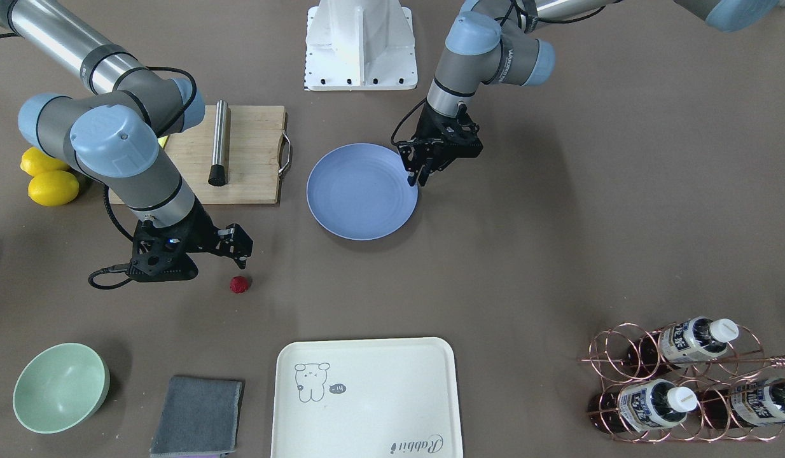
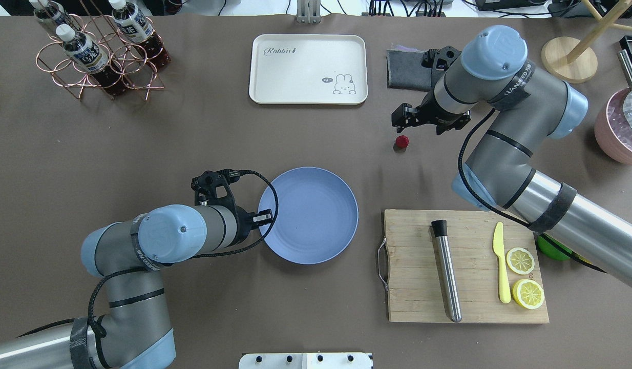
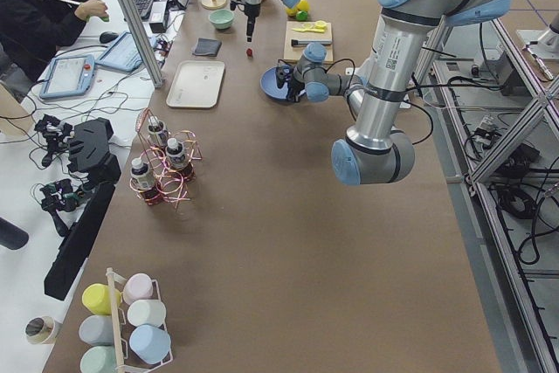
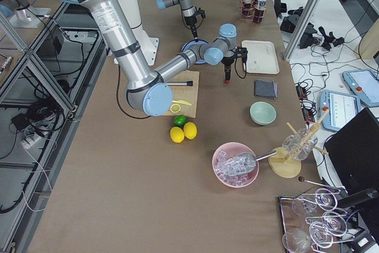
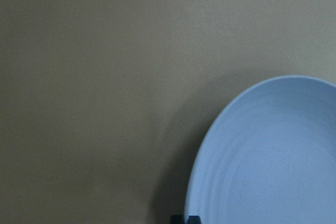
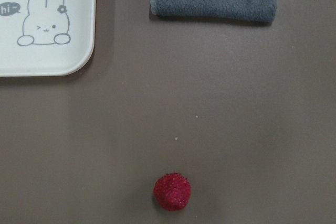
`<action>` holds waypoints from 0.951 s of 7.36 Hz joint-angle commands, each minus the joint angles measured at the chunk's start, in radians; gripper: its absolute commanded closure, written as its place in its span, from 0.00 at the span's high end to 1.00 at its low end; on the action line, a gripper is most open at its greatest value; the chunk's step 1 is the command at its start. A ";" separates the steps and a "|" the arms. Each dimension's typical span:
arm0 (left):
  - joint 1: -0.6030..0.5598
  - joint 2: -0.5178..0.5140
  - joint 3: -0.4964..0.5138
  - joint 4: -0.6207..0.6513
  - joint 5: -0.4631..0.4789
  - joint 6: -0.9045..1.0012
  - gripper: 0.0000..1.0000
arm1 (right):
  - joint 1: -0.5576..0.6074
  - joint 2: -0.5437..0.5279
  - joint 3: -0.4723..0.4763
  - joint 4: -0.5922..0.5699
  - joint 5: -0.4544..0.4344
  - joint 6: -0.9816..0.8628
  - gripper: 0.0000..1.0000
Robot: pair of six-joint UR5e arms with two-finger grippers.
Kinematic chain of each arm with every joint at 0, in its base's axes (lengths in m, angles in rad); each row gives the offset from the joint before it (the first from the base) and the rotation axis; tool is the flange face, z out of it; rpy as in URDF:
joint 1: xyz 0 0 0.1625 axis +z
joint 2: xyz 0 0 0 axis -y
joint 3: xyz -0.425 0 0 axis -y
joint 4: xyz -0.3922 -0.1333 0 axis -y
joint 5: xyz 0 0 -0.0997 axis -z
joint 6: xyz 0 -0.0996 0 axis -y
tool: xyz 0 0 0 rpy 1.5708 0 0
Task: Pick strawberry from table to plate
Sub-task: 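Close the right gripper on the red strawberry while the left arm withdraws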
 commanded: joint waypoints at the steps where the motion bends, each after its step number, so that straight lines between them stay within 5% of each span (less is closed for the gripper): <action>1: -0.009 0.000 -0.041 -0.007 -0.013 0.001 0.97 | -0.009 0.000 -0.040 0.055 0.000 0.006 1.00; 4: -0.094 0.020 -0.074 0.000 -0.099 0.056 0.97 | -0.026 0.003 -0.091 0.120 -0.032 0.023 0.97; 7: -0.164 0.132 -0.121 0.000 -0.151 0.201 0.97 | -0.058 0.003 -0.092 0.120 -0.074 0.021 0.84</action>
